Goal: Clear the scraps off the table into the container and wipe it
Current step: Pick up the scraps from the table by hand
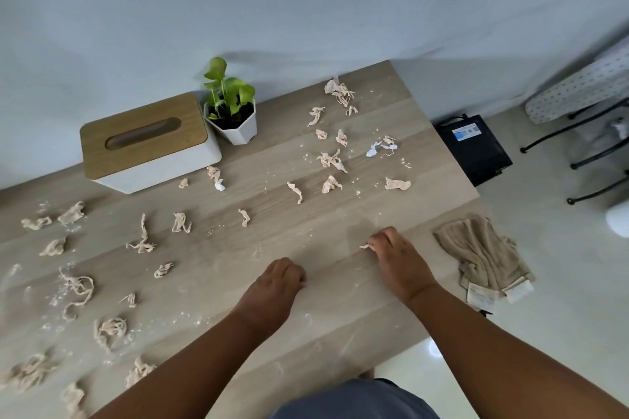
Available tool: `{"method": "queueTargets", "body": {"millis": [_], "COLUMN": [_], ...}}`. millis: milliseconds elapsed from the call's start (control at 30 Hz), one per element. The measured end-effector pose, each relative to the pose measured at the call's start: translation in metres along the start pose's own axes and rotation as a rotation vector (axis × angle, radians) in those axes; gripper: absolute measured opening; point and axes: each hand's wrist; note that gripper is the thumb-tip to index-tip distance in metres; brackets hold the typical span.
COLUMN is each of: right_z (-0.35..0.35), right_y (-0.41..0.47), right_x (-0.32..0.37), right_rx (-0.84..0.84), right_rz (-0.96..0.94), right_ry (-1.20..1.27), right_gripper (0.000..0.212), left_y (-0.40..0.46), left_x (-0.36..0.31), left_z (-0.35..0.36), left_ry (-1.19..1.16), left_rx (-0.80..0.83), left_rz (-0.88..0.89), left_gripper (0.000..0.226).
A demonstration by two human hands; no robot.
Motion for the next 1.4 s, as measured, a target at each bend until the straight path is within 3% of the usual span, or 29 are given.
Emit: {"method": "queueTargets", "body": {"millis": [133, 300, 467, 600, 733, 867, 1067, 1400], "right_z": [-0.003, -0.005, -0.022, -0.038, -0.048, -0.048, -0.054, -0.058], "right_y": [-0.001, -0.013, -0.019, -0.025, -0.03, -0.032, -0.033, -0.023], "right_x": [0.006, 0.021, 0.033, 0.033, 0.029, 0.029, 0.036, 0.04], "right_rx": [0.125, 0.228, 0.357, 0.342, 0.358, 0.34, 0.353, 0.332], "right_rz": [0.164, 0.216, 0.207, 0.159, 0.174, 0.164, 0.129, 0.117], "right_ry": [0.11, 0.068, -0.002, -0.037, -0.016, -0.035, -0.049, -0.002], "right_gripper": [0.022, 0.013, 0.04, 0.045, 0.04, 0.03, 0.037, 0.027], "left_y": [0.008, 0.014, 0.018, 0.022, 0.022, 0.025, 0.033, 0.035], "left_x": [0.003, 0.005, 0.002, -0.002, -0.003, 0.001, 0.013, 0.016], "left_z": [-0.007, -0.007, -0.002, -0.001, -0.004, -0.011, -0.024, -0.023], "left_ry": [-0.033, -0.07, -0.103, -0.15, -0.132, -0.094, -0.151, -0.13], "left_rx": [-0.038, -0.015, 0.03, 0.067, 0.035, 0.032, 0.007, 0.051], "left_rz": [0.004, -0.003, -0.043, -0.08, -0.09, -0.069, -0.136, -0.166], "left_gripper": [0.017, 0.014, 0.015, 0.003, 0.023, 0.023, 0.03, 0.055]}}
Point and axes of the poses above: each hand's wrist, its own y-axis towards the middle knuckle, its own z-axis out of the palm, x = y × z, and after that the axes turned 3 degrees about z, right-handed
